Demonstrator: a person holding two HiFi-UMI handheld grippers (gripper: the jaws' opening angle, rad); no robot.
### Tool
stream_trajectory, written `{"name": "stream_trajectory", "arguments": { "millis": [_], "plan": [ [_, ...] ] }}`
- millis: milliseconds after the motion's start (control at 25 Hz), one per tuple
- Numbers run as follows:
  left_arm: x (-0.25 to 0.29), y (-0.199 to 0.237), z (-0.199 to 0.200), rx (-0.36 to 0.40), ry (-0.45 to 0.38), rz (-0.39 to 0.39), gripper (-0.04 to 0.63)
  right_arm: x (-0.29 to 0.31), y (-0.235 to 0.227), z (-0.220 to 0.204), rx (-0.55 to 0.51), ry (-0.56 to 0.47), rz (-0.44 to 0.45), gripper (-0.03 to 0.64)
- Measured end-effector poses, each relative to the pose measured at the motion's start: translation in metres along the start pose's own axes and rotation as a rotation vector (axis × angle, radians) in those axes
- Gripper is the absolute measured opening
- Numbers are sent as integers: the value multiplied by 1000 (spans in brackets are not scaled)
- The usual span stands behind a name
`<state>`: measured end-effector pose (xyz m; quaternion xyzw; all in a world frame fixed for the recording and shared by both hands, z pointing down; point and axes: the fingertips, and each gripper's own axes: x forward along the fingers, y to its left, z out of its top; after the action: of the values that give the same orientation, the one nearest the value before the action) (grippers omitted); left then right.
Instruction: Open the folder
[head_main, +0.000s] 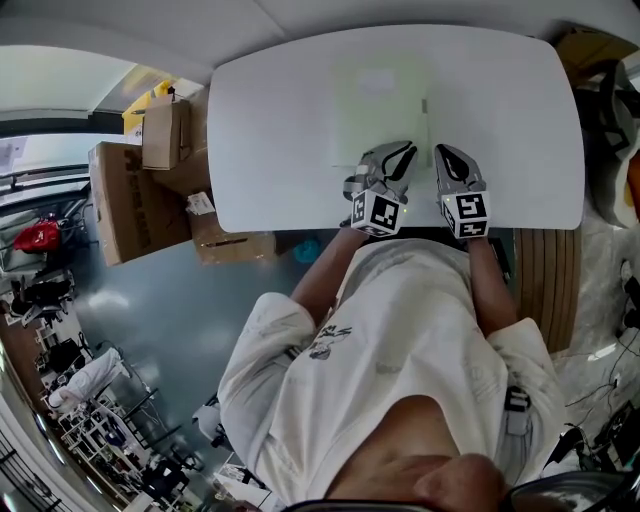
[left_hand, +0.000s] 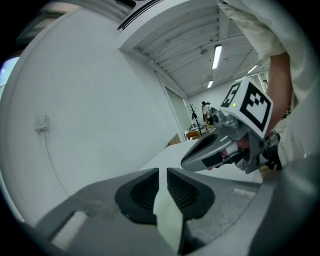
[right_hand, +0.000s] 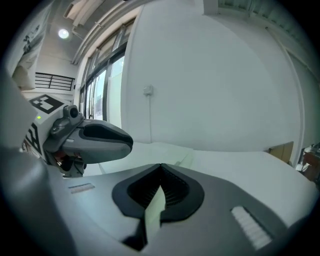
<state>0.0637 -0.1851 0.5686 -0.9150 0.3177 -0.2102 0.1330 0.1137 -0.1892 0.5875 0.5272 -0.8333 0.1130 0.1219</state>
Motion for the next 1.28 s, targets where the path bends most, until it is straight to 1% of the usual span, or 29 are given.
{"name": "stream_trajectory", "arguments": {
  "millis": [200, 360, 440, 560, 640, 720, 840, 1000, 1040, 1280],
  "plan": [
    [2, -21, -16, 65, 49, -74, 76, 8, 2, -19, 42, 48, 38, 2],
    [1, -38, -30, 126, 89, -137, 103, 16, 4, -25, 74, 47, 42, 2],
    [2, -45, -34, 150, 100, -155, 122, 19, 4, -29, 91, 55, 45, 2],
    [3, -54, -36, 215, 113, -177, 158, 25, 4, -36, 117, 76, 51, 2],
    [5, -60, -39, 261, 126, -197, 171, 27, 3, -40, 147, 88, 51, 2],
    [6, -65, -44, 290, 144, -211, 181, 28, 2, -44, 171, 101, 49, 2],
    [10, -68, -53, 328, 178, -213, 190, 31, 2, -49, 200, 115, 57, 2],
    [16, -65, -60, 426, 221, -188, 190, 32, 3, -51, 203, 125, 61, 2],
    [17, -66, -62, 441, 232, -187, 190, 32, 4, -51, 198, 126, 63, 2],
    [24, -65, -70, 489, 263, -177, 190, 33, 5, -54, 179, 130, 70, 2]
  ]
}}
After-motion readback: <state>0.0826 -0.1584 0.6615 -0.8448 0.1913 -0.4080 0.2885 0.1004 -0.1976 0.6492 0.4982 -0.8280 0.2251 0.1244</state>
